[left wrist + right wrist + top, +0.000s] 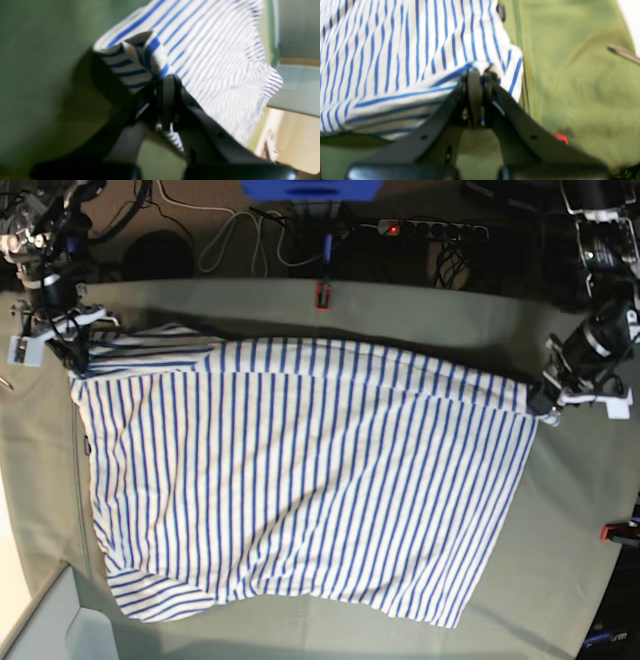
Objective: Layout the t-shirt on the table in an organized manner, then fold the t-shirt properly
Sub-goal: 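Pull the held shirt edge back toward the robot with both grippers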
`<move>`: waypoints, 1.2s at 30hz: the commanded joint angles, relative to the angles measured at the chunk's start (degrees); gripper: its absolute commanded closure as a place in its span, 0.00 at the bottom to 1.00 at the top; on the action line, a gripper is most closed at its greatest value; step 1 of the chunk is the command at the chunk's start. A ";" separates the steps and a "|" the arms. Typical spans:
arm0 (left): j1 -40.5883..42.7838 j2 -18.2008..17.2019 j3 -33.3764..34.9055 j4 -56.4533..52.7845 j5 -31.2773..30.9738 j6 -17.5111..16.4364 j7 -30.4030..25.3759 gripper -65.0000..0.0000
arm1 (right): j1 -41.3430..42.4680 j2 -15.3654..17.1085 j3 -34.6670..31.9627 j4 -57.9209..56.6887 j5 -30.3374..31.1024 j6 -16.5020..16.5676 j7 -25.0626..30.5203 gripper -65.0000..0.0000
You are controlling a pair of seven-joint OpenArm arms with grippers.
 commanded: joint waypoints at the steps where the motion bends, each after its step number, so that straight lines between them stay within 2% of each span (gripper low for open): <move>1: -1.62 -0.99 -0.41 0.73 -1.44 0.03 -0.77 1.00 | 1.15 0.85 0.32 0.53 0.09 1.13 1.64 1.00; 8: -9.71 -1.25 -0.41 -1.56 -1.36 0.03 -0.60 1.00 | 6.33 1.91 0.23 -2.73 -1.85 1.13 1.64 1.00; 16: -17.18 -1.17 -0.32 -11.93 -1.36 -0.06 -0.51 1.00 | 11.61 4.54 0.14 -7.56 -1.85 1.13 1.64 1.00; 22: -21.58 -1.69 6.71 -17.91 -1.36 -0.06 -1.12 0.99 | 15.12 7.89 -3.02 -13.10 -1.85 1.13 1.64 1.00; 28: -26.94 -1.69 8.65 -24.68 -1.36 -0.06 -1.04 0.99 | 17.41 9.73 -5.22 -17.50 -1.85 1.13 1.64 0.99; 31: -29.05 -2.13 10.32 -26.53 -1.36 -0.06 -0.51 0.94 | 17.59 10.00 -5.66 -17.32 -1.94 1.13 1.64 0.81; 33: -29.05 -3.10 11.90 -26.26 -1.44 -0.06 -0.51 0.82 | 17.50 10.00 -5.66 -17.23 -1.94 1.13 1.64 0.68; 36: -29.05 -3.28 12.52 -25.12 -1.80 -0.14 -0.51 0.57 | 17.50 10.00 -5.40 -17.23 -1.94 1.13 1.64 0.54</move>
